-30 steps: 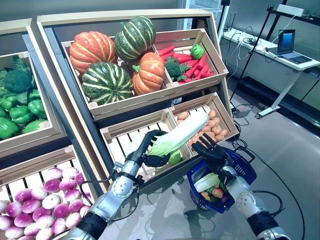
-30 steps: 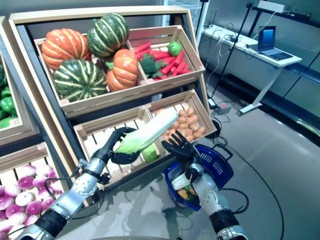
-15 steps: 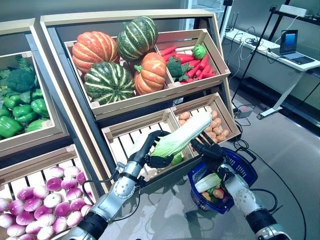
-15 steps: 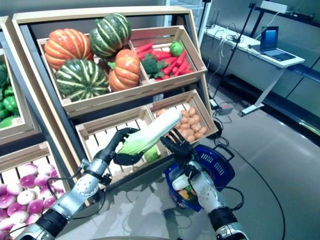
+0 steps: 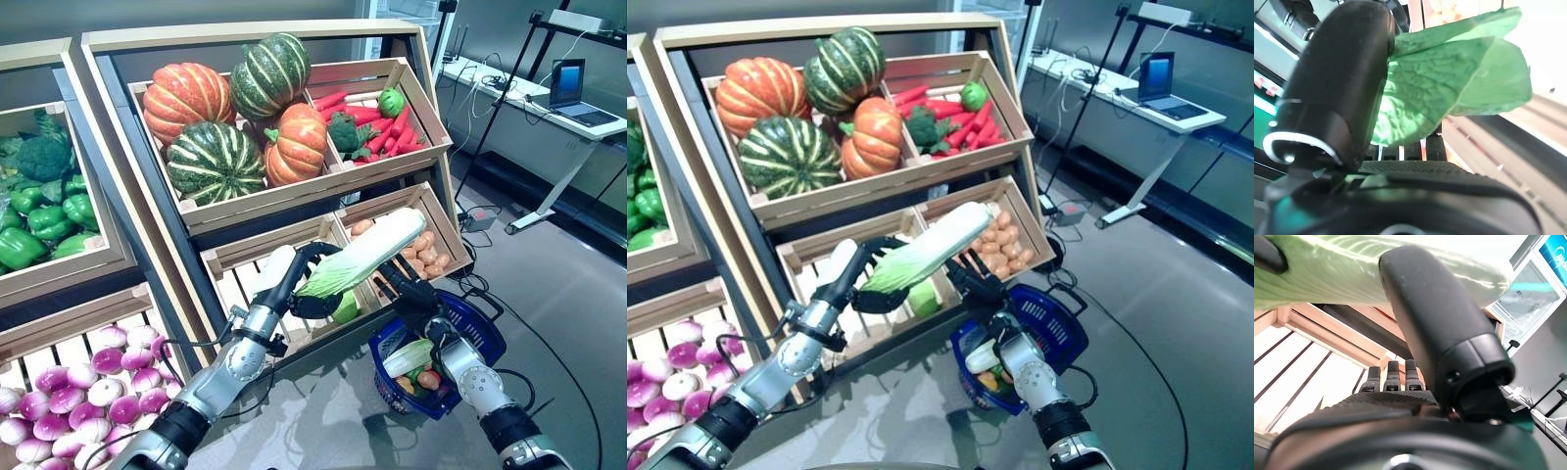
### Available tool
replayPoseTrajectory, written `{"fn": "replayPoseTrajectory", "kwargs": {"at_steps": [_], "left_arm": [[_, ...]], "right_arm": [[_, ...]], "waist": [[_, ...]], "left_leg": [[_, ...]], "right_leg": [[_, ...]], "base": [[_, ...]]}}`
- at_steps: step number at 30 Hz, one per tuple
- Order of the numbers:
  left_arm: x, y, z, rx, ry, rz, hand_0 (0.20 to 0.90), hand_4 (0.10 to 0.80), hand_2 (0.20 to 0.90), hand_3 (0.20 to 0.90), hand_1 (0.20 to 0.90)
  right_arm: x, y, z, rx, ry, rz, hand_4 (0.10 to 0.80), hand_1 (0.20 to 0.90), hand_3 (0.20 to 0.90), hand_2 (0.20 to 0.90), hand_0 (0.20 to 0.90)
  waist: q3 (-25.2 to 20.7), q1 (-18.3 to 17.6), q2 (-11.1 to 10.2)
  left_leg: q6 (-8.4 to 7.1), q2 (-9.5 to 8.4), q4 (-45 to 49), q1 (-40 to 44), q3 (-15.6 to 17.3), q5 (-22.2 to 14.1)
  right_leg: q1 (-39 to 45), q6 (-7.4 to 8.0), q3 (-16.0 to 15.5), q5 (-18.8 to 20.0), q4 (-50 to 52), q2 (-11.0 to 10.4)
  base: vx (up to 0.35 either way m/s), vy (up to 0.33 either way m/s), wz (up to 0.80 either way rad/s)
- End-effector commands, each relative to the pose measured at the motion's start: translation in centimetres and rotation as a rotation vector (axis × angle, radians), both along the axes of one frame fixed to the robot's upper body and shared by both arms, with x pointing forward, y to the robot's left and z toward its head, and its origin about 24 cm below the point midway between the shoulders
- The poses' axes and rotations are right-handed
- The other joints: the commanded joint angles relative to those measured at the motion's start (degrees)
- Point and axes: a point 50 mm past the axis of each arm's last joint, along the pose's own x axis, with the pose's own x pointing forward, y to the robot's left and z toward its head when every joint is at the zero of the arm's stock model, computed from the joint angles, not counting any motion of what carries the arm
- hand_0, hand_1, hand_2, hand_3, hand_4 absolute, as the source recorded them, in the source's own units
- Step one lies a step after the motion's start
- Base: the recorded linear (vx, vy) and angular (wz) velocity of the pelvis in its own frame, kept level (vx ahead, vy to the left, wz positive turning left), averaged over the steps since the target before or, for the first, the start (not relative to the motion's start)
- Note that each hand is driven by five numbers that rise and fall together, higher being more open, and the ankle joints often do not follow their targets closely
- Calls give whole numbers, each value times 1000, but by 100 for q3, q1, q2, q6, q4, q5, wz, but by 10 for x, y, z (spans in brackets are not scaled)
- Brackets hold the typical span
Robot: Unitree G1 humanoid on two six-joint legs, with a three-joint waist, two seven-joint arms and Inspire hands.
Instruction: Put vegetables into the basket
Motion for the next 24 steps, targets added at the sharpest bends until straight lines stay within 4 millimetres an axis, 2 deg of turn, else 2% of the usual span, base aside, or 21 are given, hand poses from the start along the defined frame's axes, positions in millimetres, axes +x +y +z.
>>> {"fn": "replayPoseTrajectory", "kwargs": {"at_steps": [1,5,10,15,20,24], "left_arm": [[-11,-69,43,18,-253,-447,300,400,300,300,300],[-14,-70,33,-8,-171,-466,300,400,300,300,300],[-19,-74,29,-6,-147,-501,300,400,300,300,300],[-23,-80,32,32,-202,-533,300,400,300,300,300],[-25,-87,34,73,-257,-542,300,400,300,300,300],[-26,-90,35,75,-270,-533,300,400,300,300,300]], "right_arm": [[63,33,115,178,-434,-3,800,900,900,900,900],[63,40,130,227,-514,38,800,900,900,900,900],[63,39,136,211,-555,19,800,900,900,900,900],[66,30,145,13,-598,-75,800,900,900,900,900],[64,22,165,-234,-656,-291,800,900,900,900,900],[59,23,178,-280,-652,-422,800,900,900,900,900]], "waist": [[-180,-5,14],[-217,7,24],[-236,24,19],[-239,4,12],[-211,-63,39],[-179,-109,83]], "left_leg": [[231,-295,11,74,122,-557],[235,-306,11,98,106,-583],[236,-301,11,98,100,-578],[238,-300,11,79,101,-572],[257,-314,11,72,106,-583],[275,-331,11,77,107,-587]], "right_leg": [[68,-114,150,-117,19,-17],[96,-112,164,-137,13,-18],[101,-109,155,-137,13,-21],[68,-107,189,-132,16,-19],[30,-106,303,-129,23,-6],[14,-112,422,-122,25,10]], "base": [[0,0,0],[0,0,0],[0,0,0],[0,0,0],[0,0,0],[6,14,-7]]}}
